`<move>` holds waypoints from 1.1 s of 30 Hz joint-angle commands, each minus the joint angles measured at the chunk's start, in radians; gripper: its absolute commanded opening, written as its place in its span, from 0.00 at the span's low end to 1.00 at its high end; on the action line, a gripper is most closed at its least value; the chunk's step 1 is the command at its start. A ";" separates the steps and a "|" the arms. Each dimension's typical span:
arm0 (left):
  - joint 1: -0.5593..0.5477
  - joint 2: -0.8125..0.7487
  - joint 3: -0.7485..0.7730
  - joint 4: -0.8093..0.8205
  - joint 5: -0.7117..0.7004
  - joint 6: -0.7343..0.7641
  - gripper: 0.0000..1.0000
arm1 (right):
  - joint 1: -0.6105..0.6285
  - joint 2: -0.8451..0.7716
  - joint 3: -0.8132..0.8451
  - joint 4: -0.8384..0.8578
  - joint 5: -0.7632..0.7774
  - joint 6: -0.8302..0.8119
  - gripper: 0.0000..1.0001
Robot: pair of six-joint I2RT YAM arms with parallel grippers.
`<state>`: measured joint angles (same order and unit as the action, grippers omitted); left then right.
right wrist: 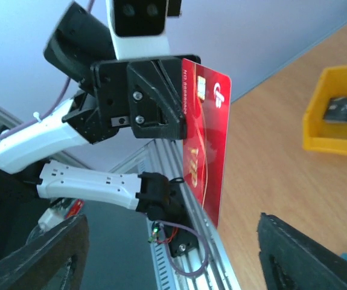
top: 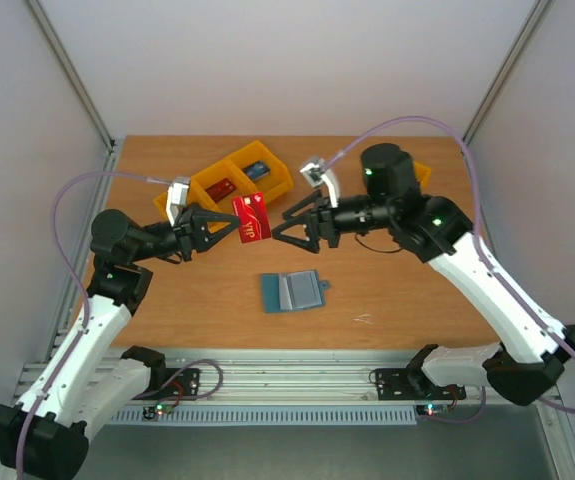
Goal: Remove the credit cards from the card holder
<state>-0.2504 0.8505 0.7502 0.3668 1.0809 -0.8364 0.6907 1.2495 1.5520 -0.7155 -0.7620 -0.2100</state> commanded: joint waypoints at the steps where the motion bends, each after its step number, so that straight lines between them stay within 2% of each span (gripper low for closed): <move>1: -0.033 -0.006 0.029 0.073 0.065 0.020 0.00 | 0.051 0.066 0.004 0.078 -0.029 0.032 0.72; 5: -0.056 -0.001 0.032 0.073 0.079 0.027 0.00 | 0.065 0.091 0.014 0.066 -0.017 0.026 0.60; 7: -0.064 -0.001 0.035 0.070 0.084 0.030 0.00 | 0.065 0.089 0.008 0.079 -0.026 0.032 0.48; 8: -0.066 -0.001 0.035 0.067 0.085 0.032 0.00 | 0.065 0.085 0.004 0.086 -0.030 0.034 0.34; 9: -0.067 -0.001 0.035 0.065 0.083 0.034 0.00 | 0.065 0.079 0.001 0.092 -0.032 0.038 0.25; 10: -0.067 0.000 0.035 0.060 0.080 0.034 0.00 | 0.065 0.074 -0.003 0.096 -0.029 0.039 0.08; 11: -0.067 -0.003 0.035 0.056 0.079 0.037 0.00 | 0.065 0.067 -0.006 0.099 -0.023 0.043 0.02; 14: -0.067 -0.010 0.032 0.013 0.055 0.069 0.01 | 0.063 0.053 -0.011 0.076 0.024 0.063 0.01; 15: -0.067 -0.017 0.033 -0.020 0.036 0.095 0.15 | 0.059 0.054 0.002 0.052 0.037 0.072 0.01; 16: -0.067 -0.030 0.036 -0.072 0.015 0.151 0.35 | 0.053 0.058 0.017 0.018 0.041 0.084 0.01; 17: -0.067 -0.051 0.044 -0.178 -0.010 0.220 0.50 | 0.043 0.063 0.035 -0.018 0.042 0.101 0.01; 18: -0.067 -0.082 0.059 -0.273 -0.056 0.402 0.58 | 0.034 0.068 0.053 -0.055 0.043 0.119 0.01; 20: -0.070 -0.156 0.073 -0.403 -0.191 0.724 0.61 | 0.016 0.079 0.096 -0.146 0.057 0.158 0.01; 21: -0.072 -0.188 0.071 -0.416 -0.263 0.943 0.60 | 0.006 0.087 0.117 -0.194 0.063 0.180 0.01; 23: -0.078 -0.236 0.057 -0.392 -0.353 1.224 0.60 | 0.002 0.098 0.152 -0.258 0.052 0.207 0.01; 24: -0.080 -0.258 0.037 -0.338 -0.372 1.349 0.60 | 0.002 0.102 0.161 -0.271 0.037 0.251 0.01; 25: -0.084 -0.274 0.009 -0.270 -0.381 1.544 0.60 | 0.003 0.108 0.167 -0.273 0.016 0.274 0.01; 27: -0.088 -0.291 -0.048 -0.122 -0.362 1.781 0.60 | 0.003 0.130 0.179 -0.279 -0.022 0.306 0.01; 29: -0.098 -0.285 -0.100 -0.006 -0.280 2.065 0.61 | 0.002 0.147 0.191 -0.290 -0.029 0.317 0.01; 31: -0.102 -0.270 -0.128 0.057 -0.209 2.316 0.62 | 0.004 0.153 0.196 -0.282 -0.033 0.326 0.01; 33: -0.105 -0.256 -0.141 0.087 -0.154 2.473 0.62 | 0.005 0.158 0.196 -0.258 -0.049 0.345 0.01</move>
<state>-0.3473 0.5636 0.6552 0.2722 0.8227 1.0107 0.6937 1.3903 1.7271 -0.9604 -0.7654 0.0677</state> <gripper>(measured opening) 0.618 0.013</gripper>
